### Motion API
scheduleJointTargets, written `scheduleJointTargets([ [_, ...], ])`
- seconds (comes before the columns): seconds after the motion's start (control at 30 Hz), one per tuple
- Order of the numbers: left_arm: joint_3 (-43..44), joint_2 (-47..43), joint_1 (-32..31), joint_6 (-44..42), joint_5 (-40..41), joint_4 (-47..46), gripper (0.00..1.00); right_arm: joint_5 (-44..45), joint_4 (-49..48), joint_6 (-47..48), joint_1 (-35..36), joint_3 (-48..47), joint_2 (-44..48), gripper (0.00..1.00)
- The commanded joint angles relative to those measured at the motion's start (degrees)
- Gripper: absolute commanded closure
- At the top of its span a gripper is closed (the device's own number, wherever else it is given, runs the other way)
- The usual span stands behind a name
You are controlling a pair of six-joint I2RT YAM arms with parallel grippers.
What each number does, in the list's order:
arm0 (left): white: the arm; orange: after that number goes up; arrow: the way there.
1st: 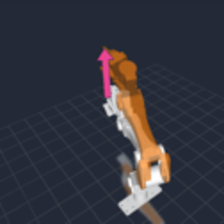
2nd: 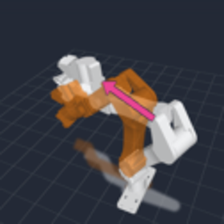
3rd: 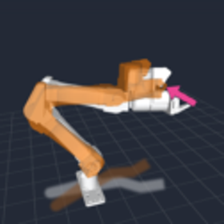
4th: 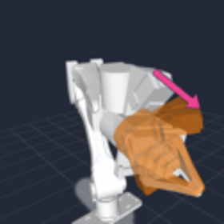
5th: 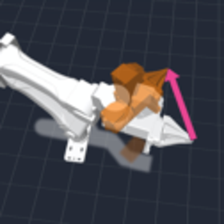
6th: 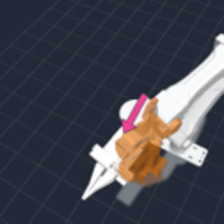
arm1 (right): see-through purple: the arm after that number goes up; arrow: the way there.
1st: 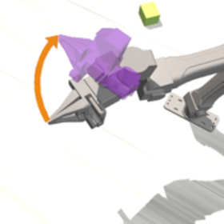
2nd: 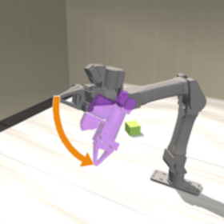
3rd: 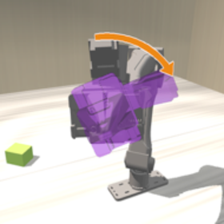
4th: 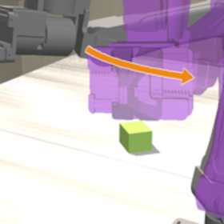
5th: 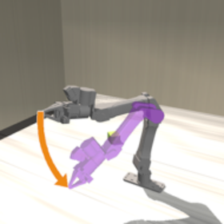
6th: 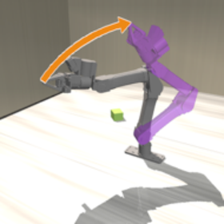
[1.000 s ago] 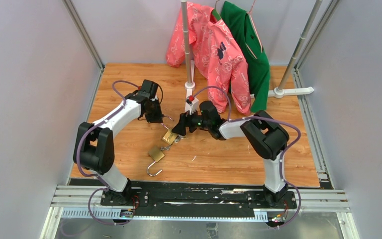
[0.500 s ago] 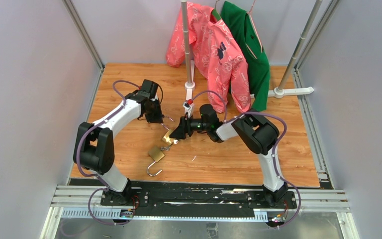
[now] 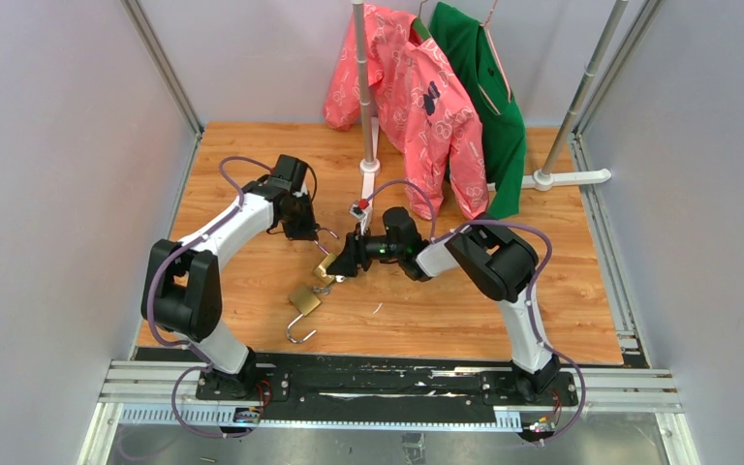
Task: Lock with the key
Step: Lock the lock.
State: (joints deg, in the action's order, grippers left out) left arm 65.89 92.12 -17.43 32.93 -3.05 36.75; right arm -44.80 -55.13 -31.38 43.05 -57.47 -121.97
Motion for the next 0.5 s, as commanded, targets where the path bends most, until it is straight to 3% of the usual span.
scheduleJointTargets([
  [0.0,1.6,-2.8,-0.2,0.4,-1.6,-1.9,1.00,-0.4,3.4,4.1,2.5,-2.3,-2.2,0.40],
  [0.17,2.0,-2.6,-0.2,0.5,-1.7,-1.8,1.00,1.3,5.2,5.8,3.4,-2.9,-2.1,0.51],
  [0.33,2.0,-2.4,-0.2,0.4,-2.0,-1.4,1.00,4.2,5.0,5.6,3.1,-2.3,-0.8,0.84],
  [0.47,1.8,-2.8,-0.2,0.1,-1.7,-0.5,1.00,7.0,4.3,4.8,2.9,-1.3,1.9,1.00],
])
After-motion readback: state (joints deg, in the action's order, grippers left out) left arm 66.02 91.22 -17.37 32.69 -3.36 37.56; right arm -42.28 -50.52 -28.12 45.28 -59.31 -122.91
